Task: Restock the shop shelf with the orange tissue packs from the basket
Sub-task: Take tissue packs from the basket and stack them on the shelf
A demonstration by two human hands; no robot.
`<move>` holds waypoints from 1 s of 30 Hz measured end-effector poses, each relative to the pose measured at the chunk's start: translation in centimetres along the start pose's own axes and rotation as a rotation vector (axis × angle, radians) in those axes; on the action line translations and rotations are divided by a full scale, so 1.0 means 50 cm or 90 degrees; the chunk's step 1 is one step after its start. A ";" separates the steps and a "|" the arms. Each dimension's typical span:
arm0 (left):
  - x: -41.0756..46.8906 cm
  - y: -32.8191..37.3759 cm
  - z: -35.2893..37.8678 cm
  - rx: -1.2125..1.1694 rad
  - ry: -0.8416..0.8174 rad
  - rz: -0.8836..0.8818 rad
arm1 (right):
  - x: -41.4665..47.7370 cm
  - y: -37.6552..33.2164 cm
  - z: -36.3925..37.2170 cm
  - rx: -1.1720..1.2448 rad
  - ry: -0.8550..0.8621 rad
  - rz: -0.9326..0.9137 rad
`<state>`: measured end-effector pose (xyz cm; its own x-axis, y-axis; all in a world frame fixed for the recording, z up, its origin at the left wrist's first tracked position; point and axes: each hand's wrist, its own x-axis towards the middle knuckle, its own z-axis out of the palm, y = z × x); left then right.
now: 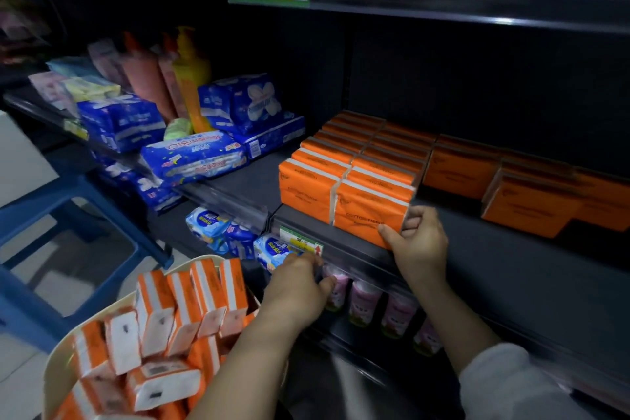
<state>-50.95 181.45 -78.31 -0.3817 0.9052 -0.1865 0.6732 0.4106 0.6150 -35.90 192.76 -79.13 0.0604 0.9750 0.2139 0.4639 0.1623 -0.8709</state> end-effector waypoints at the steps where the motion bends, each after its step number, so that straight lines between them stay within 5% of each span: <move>1: 0.000 -0.001 -0.002 0.000 0.009 0.003 | 0.002 0.003 0.002 -0.001 0.003 0.004; 11: -0.099 -0.185 -0.152 0.216 0.230 0.038 | -0.018 -0.005 -0.021 -0.093 0.009 -0.002; 19: -0.229 -0.437 -0.223 0.322 0.174 -0.127 | -0.195 -0.171 0.047 -0.118 -0.193 -0.233; 25: -0.278 -0.507 -0.198 0.421 -0.065 -0.081 | -0.280 -0.233 0.159 -0.098 -0.354 -0.267; 30: -0.274 -0.545 -0.168 0.439 -0.017 -0.052 | -0.358 -0.278 0.234 -0.069 -0.487 -0.206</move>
<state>-69.38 156.97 -86.05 -0.4379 0.8675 -0.2360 0.8953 0.4447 -0.0266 -53.75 174.82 -76.03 -0.6890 0.7229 0.0524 0.4398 0.4744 -0.7626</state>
